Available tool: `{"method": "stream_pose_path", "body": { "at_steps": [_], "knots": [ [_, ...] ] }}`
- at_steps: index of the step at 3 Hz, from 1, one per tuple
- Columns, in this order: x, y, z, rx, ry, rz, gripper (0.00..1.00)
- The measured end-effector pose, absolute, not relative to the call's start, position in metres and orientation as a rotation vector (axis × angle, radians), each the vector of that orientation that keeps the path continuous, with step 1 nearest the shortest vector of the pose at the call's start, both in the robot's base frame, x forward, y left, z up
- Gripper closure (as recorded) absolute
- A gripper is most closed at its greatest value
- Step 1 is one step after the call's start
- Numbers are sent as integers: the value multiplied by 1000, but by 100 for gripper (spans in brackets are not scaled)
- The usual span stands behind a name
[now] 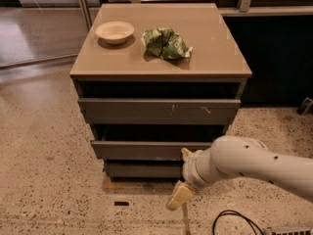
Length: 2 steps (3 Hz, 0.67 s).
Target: Open middle drawer
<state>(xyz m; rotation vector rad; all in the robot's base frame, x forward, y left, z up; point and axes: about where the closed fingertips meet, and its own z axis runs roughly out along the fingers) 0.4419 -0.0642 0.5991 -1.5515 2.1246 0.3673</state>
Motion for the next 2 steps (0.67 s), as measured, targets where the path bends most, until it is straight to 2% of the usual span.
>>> {"method": "stream_pose_path", "body": {
  "at_steps": [2],
  "knots": [
    [445,-60,591,-1537,2112,362,0]
  ]
}}
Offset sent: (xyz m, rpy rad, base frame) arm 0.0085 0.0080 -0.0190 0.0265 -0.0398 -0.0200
